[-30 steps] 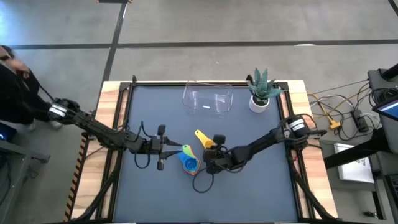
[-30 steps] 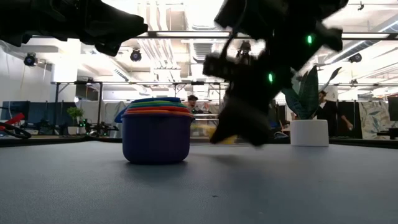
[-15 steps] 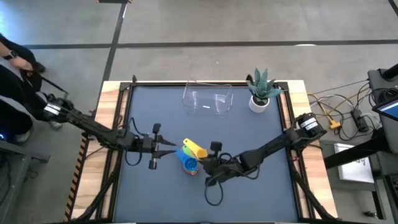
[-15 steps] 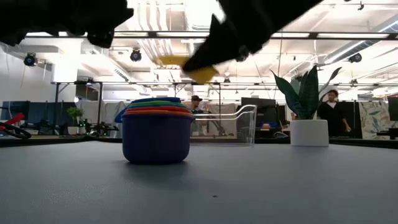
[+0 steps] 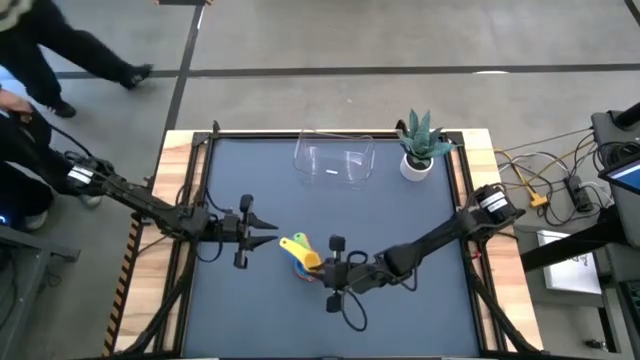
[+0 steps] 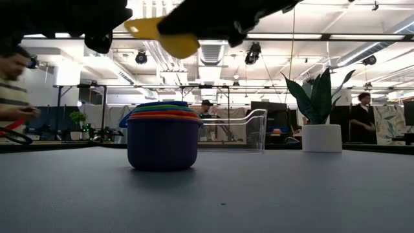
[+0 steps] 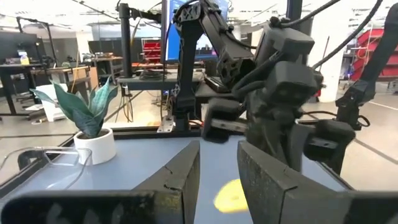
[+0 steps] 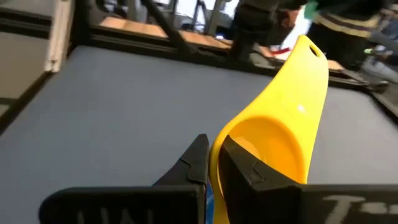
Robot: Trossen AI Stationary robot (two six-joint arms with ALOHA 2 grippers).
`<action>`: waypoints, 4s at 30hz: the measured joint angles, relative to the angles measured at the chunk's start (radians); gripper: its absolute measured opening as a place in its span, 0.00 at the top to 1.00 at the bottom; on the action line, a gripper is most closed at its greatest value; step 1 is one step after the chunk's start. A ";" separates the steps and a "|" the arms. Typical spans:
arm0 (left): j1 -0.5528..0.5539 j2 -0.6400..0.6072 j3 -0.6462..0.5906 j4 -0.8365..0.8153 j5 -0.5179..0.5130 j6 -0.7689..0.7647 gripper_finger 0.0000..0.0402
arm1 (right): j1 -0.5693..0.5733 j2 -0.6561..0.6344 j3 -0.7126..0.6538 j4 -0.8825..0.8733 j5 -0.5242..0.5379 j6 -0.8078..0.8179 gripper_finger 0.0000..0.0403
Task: Nest measuring cups in basket
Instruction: Stack the yellow measuring cup on top of the blue measuring cup
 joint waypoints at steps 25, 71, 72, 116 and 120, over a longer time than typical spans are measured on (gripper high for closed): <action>0.000 -0.036 -0.002 -0.034 -0.002 0.001 0.77 | -0.033 0.073 0.000 -0.003 -0.016 0.036 0.96; -0.117 0.294 0.410 -0.606 -0.115 -0.094 0.80 | 0.063 -0.153 -0.063 -0.338 0.251 0.117 0.77; -0.133 0.316 0.442 -0.634 -0.139 -0.094 0.81 | 0.069 -0.167 -0.075 -0.342 0.266 0.118 0.78; -0.328 0.765 0.761 -1.244 -0.141 -0.568 0.90 | 0.088 -0.209 -0.139 -0.341 0.287 0.221 0.81; -0.325 0.749 0.766 -1.382 -0.217 -0.604 0.90 | 0.088 -0.209 -0.139 -0.341 0.287 0.220 0.81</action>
